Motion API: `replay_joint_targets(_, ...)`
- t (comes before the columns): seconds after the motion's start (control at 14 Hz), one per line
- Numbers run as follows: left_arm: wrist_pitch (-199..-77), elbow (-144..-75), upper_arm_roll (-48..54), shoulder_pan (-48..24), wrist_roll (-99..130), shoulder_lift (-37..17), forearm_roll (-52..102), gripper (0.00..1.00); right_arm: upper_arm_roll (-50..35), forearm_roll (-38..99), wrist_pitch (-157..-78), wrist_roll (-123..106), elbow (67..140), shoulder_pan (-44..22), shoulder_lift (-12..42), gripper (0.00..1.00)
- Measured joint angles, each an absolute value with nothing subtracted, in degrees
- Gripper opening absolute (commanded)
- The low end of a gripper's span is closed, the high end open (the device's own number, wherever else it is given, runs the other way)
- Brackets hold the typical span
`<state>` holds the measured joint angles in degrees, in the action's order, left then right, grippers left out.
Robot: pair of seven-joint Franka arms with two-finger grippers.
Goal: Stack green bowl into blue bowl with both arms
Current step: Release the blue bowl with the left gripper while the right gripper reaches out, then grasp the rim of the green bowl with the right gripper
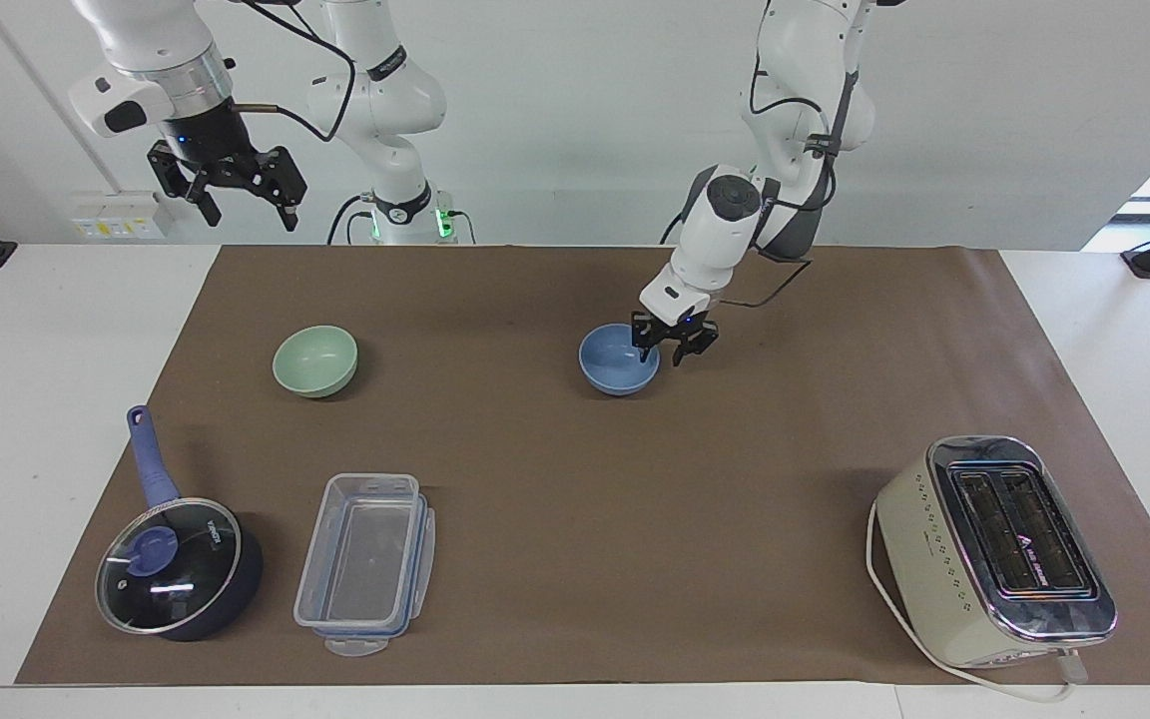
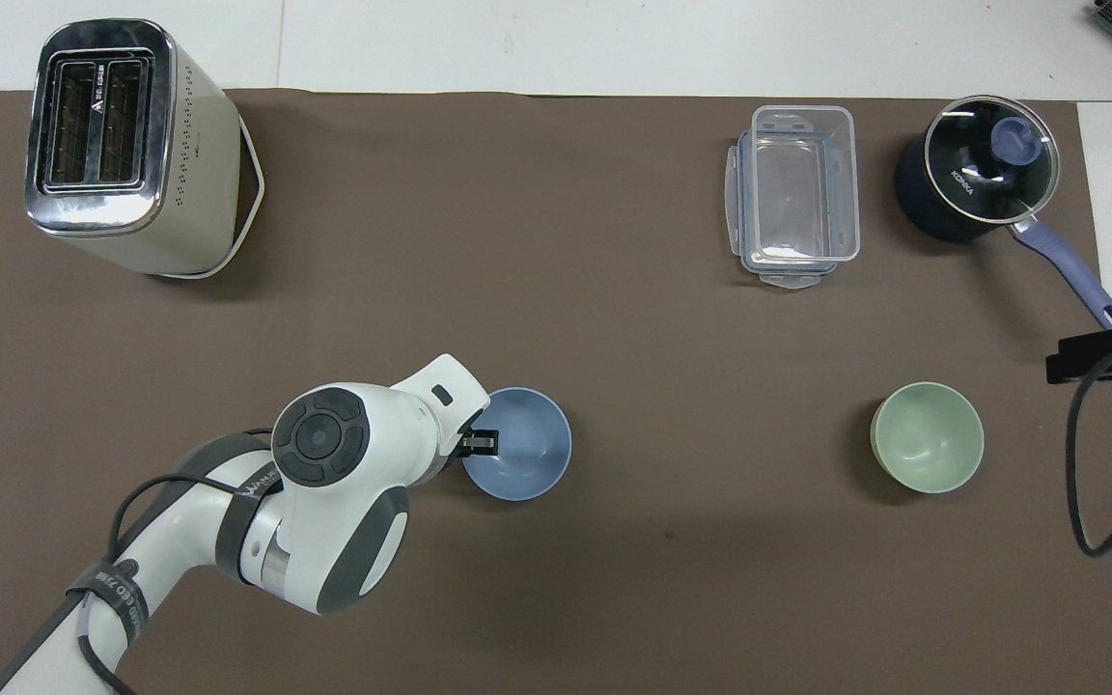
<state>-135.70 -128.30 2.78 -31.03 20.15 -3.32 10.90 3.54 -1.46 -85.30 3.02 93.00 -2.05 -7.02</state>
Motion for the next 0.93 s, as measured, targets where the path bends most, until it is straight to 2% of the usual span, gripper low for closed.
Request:
replay_joint_targets(0.14,-129.1,-125.7,2.6,-28.3,17.7,-0.4,10.0,1.0,3.6,-1.5,-86.1,2.7,95.0,-2.0,-7.0,1.0)
replay_joint_targets(0.43,-117.5,-121.3,2.2,-20.3,12.0,8.2,6.0,1.0,4.0,-1.5,-97.3,-5.2,105.6,0.3,-5.9,1.0)
replay_joint_targets(0.93,-96.1,-99.8,1.9,-6.0,-8.5,8.4,2.9,1.0,4.3,-1.5,-116.2,-18.1,117.5,6.5,2.1,1.0)
